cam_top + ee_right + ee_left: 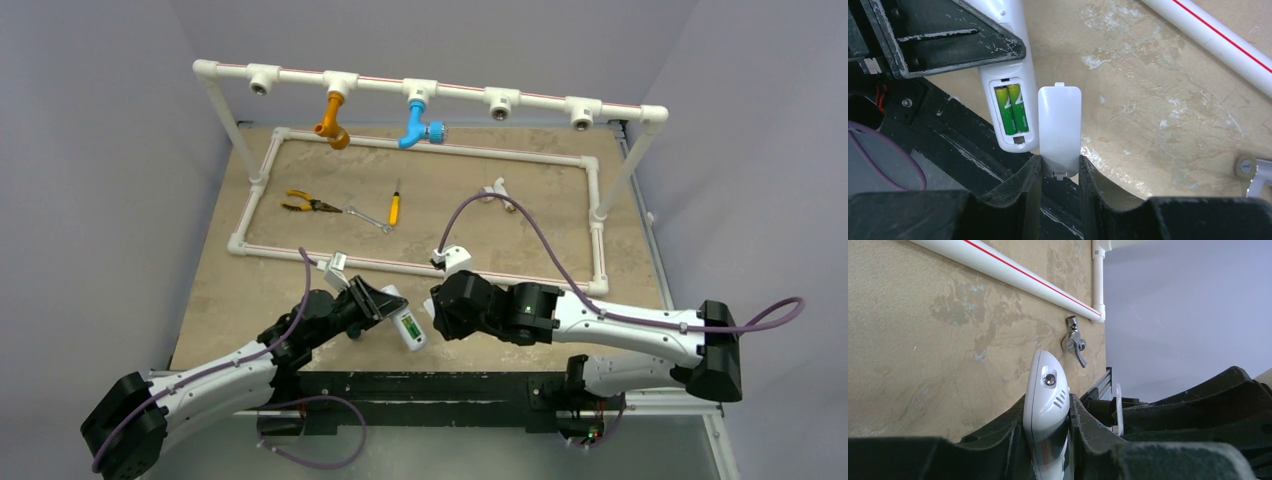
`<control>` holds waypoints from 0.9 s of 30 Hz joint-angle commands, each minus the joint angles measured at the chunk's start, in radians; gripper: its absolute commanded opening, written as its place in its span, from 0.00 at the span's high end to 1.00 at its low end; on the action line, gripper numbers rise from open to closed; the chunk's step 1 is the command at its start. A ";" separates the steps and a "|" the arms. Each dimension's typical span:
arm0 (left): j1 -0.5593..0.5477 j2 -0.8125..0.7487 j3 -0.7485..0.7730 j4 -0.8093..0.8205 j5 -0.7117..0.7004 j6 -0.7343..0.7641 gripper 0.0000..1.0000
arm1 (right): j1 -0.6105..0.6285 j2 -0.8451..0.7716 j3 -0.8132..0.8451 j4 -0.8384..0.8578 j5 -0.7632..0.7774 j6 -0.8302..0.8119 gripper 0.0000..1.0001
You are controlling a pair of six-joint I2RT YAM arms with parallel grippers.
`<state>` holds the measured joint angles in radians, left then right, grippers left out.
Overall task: Load the batteries into the remote control
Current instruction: Pick up the battery cover at the center of the board, then load the battery cover into the remote control.
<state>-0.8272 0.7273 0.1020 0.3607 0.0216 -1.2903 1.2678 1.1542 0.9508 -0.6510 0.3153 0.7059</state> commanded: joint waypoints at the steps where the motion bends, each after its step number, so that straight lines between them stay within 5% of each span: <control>1: -0.004 -0.005 0.042 0.083 0.001 0.000 1.00 | 0.014 0.045 0.063 0.061 -0.037 -0.006 0.79; 27: -0.004 -0.064 0.073 -0.022 -0.017 0.046 1.00 | 0.054 0.205 0.177 0.020 -0.091 -0.011 0.80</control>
<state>-0.8272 0.6754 0.1295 0.3088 0.0135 -1.2617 1.3155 1.3552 1.0710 -0.6189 0.2169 0.7029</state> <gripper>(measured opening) 0.256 0.269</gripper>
